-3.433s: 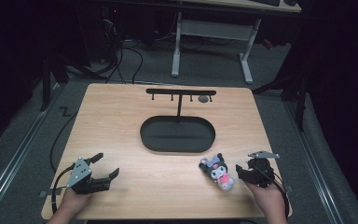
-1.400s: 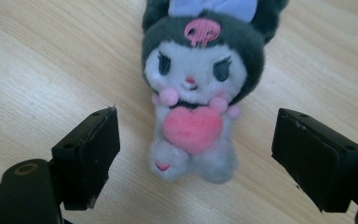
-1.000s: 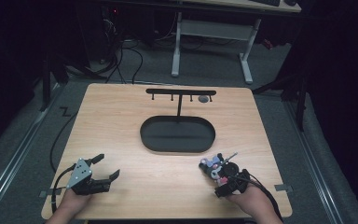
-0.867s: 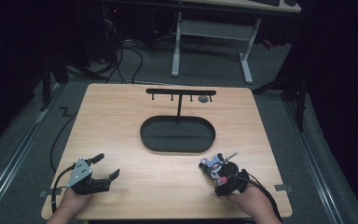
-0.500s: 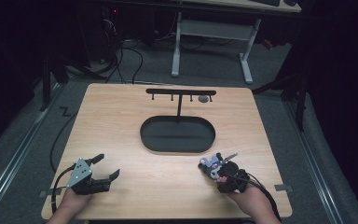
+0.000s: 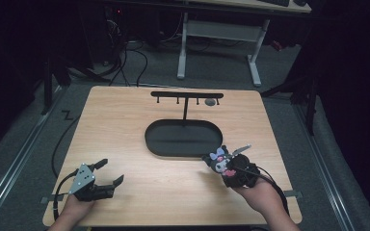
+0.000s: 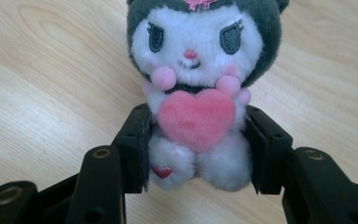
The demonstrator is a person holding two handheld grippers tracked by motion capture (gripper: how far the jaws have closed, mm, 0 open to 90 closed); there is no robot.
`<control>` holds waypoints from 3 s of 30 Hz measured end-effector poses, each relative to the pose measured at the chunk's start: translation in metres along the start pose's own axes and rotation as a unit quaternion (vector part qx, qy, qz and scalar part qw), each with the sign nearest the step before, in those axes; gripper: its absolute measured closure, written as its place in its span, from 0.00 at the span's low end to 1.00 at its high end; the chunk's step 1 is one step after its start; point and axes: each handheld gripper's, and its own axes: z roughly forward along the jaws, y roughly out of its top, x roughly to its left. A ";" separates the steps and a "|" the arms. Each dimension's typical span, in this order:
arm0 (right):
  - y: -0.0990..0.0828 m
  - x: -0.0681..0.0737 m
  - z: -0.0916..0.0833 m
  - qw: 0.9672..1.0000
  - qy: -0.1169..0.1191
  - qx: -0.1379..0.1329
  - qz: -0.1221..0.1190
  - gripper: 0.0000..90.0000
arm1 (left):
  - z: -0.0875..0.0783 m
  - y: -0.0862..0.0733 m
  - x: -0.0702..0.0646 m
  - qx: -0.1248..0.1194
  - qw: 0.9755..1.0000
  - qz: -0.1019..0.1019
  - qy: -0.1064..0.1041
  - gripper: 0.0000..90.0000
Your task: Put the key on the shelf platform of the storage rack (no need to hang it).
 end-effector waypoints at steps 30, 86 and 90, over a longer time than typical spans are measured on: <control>0.107 0.013 0.017 1.000 0.006 -0.017 -0.013 0.55 | -0.006 -0.001 0.001 -0.012 1.000 -0.001 -0.014 0.17; 0.131 -0.003 0.096 0.998 0.029 0.035 0.040 0.38 | -0.004 -0.001 0.000 -0.007 1.000 0.001 -0.014 0.17; 0.133 -0.003 0.084 0.999 0.025 0.010 0.043 0.29 | -0.003 -0.001 0.000 -0.007 1.000 0.002 -0.015 0.17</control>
